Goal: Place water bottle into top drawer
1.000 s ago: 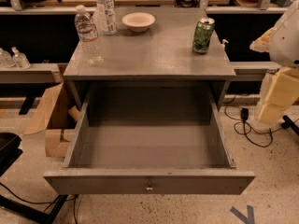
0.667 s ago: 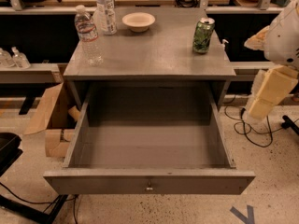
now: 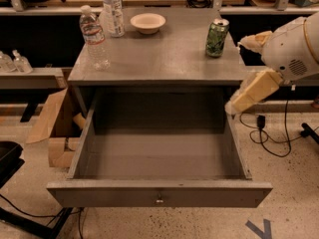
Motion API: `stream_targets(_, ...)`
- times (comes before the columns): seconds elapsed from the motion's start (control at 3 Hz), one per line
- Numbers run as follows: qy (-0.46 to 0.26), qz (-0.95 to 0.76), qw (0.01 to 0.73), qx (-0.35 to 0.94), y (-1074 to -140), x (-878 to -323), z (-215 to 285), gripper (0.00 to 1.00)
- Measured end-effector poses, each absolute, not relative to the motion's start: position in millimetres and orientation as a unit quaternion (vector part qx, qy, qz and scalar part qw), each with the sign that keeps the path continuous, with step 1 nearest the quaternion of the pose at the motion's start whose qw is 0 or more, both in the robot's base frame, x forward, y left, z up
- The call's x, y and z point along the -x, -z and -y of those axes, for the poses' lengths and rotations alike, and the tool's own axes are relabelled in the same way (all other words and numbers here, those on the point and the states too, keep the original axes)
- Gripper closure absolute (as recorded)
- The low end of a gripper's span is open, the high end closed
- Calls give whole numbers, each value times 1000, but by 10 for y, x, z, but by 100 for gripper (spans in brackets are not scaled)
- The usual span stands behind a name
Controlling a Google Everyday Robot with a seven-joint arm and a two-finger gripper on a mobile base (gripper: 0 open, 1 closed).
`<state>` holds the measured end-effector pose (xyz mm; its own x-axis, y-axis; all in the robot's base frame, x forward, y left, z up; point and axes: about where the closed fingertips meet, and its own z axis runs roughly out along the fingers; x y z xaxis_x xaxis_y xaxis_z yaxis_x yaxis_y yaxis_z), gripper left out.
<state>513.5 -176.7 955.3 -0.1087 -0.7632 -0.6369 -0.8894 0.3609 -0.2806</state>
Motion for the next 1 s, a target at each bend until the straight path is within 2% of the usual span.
stream_targets(0.67, -137, -666, 563, 470, -10085, -6048, 1294, 0)
stream_targets(1.0, -137, -666, 563, 470, -10085, -6049, 1294, 0)
